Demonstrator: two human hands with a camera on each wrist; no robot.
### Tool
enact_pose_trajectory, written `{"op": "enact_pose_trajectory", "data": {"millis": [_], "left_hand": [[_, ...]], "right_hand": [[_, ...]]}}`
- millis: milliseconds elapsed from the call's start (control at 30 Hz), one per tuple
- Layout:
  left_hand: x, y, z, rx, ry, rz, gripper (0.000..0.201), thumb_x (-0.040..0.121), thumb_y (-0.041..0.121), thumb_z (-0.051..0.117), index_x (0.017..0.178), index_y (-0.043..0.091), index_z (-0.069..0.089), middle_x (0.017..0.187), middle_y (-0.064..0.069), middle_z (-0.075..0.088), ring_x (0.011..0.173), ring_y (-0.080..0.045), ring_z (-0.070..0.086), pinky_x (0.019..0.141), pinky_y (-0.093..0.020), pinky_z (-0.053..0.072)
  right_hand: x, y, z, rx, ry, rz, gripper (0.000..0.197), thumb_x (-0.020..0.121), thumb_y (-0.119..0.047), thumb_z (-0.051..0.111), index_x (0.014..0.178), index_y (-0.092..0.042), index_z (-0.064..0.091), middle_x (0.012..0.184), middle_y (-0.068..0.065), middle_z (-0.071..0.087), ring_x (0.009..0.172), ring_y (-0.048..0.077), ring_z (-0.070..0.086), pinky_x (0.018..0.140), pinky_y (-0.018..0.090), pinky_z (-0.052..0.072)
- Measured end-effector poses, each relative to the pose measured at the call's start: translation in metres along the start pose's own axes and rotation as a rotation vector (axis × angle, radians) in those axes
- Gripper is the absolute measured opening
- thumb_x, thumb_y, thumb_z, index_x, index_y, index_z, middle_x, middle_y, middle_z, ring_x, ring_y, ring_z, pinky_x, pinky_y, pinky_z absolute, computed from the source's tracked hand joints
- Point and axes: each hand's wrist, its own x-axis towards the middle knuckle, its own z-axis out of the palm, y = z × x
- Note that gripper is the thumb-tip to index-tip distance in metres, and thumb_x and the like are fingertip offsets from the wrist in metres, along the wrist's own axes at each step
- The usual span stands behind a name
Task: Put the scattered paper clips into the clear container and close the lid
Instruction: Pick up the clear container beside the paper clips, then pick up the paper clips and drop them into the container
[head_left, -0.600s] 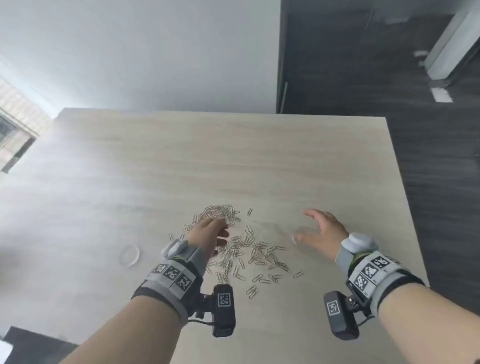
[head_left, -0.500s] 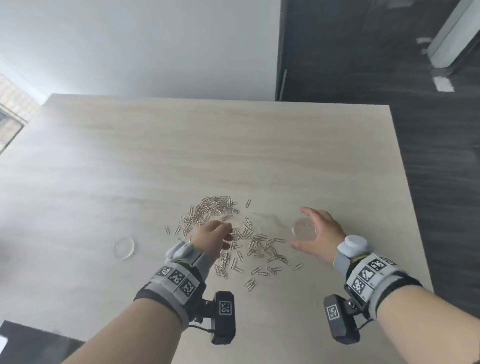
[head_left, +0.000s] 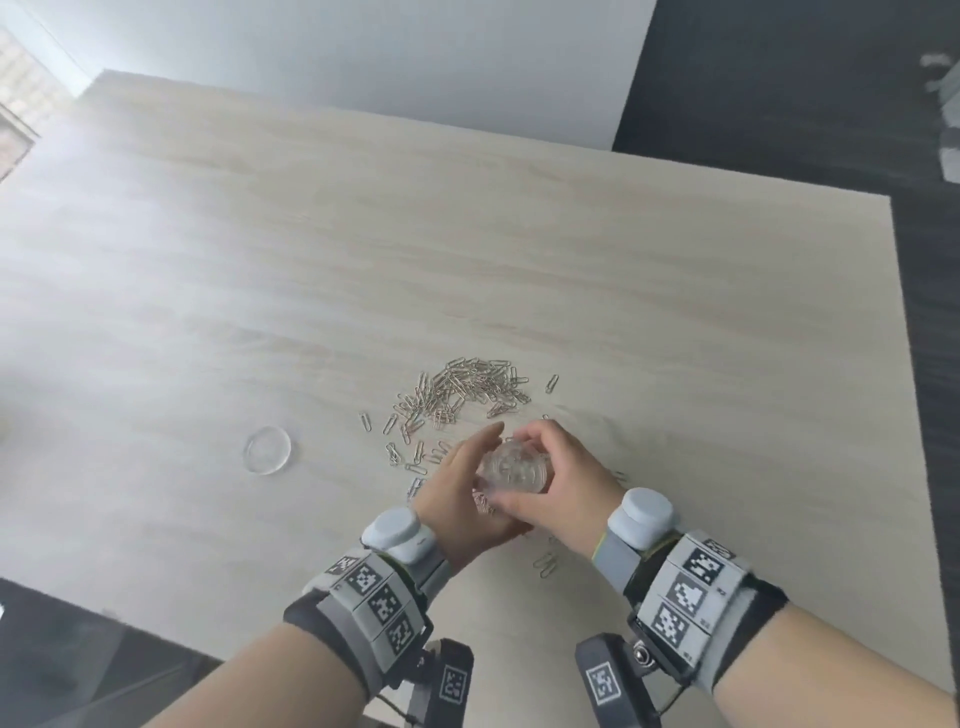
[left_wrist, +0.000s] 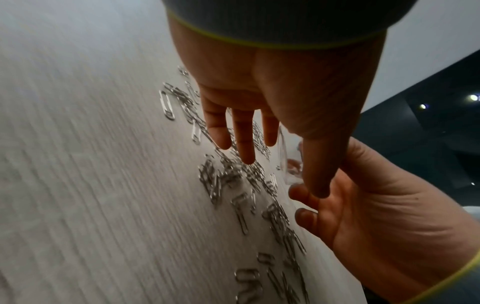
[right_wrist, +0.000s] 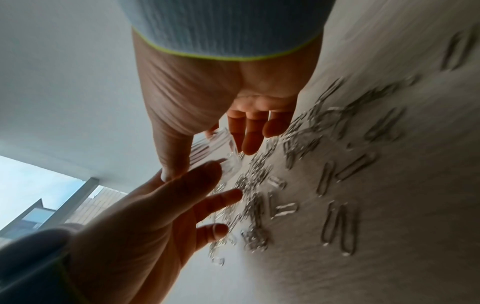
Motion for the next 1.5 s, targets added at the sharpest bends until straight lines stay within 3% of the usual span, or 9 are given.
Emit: {"op": "enact_pose_trajectory", "data": {"millis": [133,267,367,533,733,867,1033,1133,1500], "left_hand": [[0.001,-0.022,-0.027,-0.020,0.046,-0.008,0.075,0.057,0.054,0.070,0.128,0.039,0.051,0.119,0.018,0.064,0.089,0.000,0.062,0.084,-0.032,0.054],[-0.002,-0.047,-0.057,-0.206,0.180,-0.092,0.073,0.055,0.061,0.076,0.121,0.047,0.049,0.116,0.021,0.063,0.081,0.000,0.063,0.068,-0.017,0.051],[-0.004,-0.068,-0.076,-0.336,0.268,-0.167,0.076,0.054,0.059,0.078,0.123,0.039,0.054,0.114,0.015,0.067,0.067,0.003,0.060,0.068,-0.017,0.050],[-0.004,-0.085,-0.095,-0.517,0.288,-0.241,0.073,0.051,0.055,0.082,0.119,0.042,0.056,0.111,0.016,0.070,0.066,-0.006,0.060,0.055,-0.026,0.049],[0.007,-0.085,-0.110,-0.633,0.235,-0.331,0.068,0.050,0.048,0.083,0.113,0.044,0.059,0.107,0.017,0.073,0.068,-0.016,0.071,0.038,-0.026,0.044],[0.010,-0.089,-0.119,-0.656,0.157,-0.349,0.074,0.049,0.044,0.086,0.117,0.041,0.058,0.109,0.012,0.073,0.071,-0.020,0.074,0.038,-0.027,0.047],[0.008,-0.093,-0.119,-0.621,0.127,-0.334,0.075,0.061,0.026,0.091,0.128,0.035,0.056,0.113,0.009,0.072,0.076,-0.020,0.074,0.040,-0.026,0.048],[0.009,-0.095,-0.117,-0.609,0.126,-0.332,0.071,0.069,0.017,0.088,0.129,0.034,0.055,0.116,0.008,0.070,0.076,-0.019,0.074,0.041,-0.026,0.048],[0.004,-0.097,-0.115,-0.572,0.147,-0.303,0.073,0.058,0.033,0.089,0.122,0.045,0.056,0.119,0.015,0.068,0.090,-0.015,0.071,0.045,-0.029,0.051]], "right_hand": [[0.022,-0.012,0.016,-0.034,-0.117,-0.045,0.057,0.061,-0.066,0.067,0.110,-0.043,0.049,0.107,-0.018,0.055,0.088,0.002,0.054,0.084,0.029,0.048],[0.060,0.003,0.005,-0.230,0.181,-0.065,0.041,0.075,-0.063,0.048,0.103,-0.035,0.057,0.112,-0.010,0.057,0.109,0.017,0.051,0.095,0.039,0.043],[0.088,0.008,-0.009,-0.373,0.282,0.070,0.038,0.078,-0.047,0.056,0.113,-0.031,0.059,0.124,-0.003,0.053,0.118,0.025,0.046,0.100,0.040,0.039],[0.098,0.003,-0.008,-0.516,0.204,0.108,0.043,0.082,-0.036,0.058,0.124,-0.029,0.056,0.127,-0.001,0.047,0.122,0.028,0.038,0.103,0.038,0.036],[0.095,-0.011,0.011,-0.462,0.021,-0.051,0.028,0.079,-0.017,0.055,0.105,-0.026,0.061,0.113,-0.004,0.051,0.099,0.019,0.054,0.089,0.036,0.046],[0.115,-0.029,0.009,-0.474,0.196,-0.021,0.035,0.079,-0.032,0.058,0.114,-0.027,0.057,0.123,-0.001,0.050,0.115,0.024,0.046,0.095,0.036,0.041],[0.123,-0.045,0.020,-0.750,-0.017,0.001,0.083,0.063,-0.073,0.063,0.136,-0.044,0.036,0.145,-0.009,0.029,0.131,0.024,0.029,0.104,0.045,0.033],[0.113,-0.043,0.026,-0.839,-0.060,-0.045,0.089,0.056,-0.079,0.063,0.135,-0.049,0.033,0.142,-0.010,0.030,0.130,0.022,0.028,0.102,0.046,0.034],[0.083,-0.017,0.034,-0.618,0.040,-0.117,0.017,0.086,-0.026,0.061,0.102,-0.031,0.063,0.106,-0.008,0.052,0.091,0.017,0.055,0.074,0.032,0.049]]}}
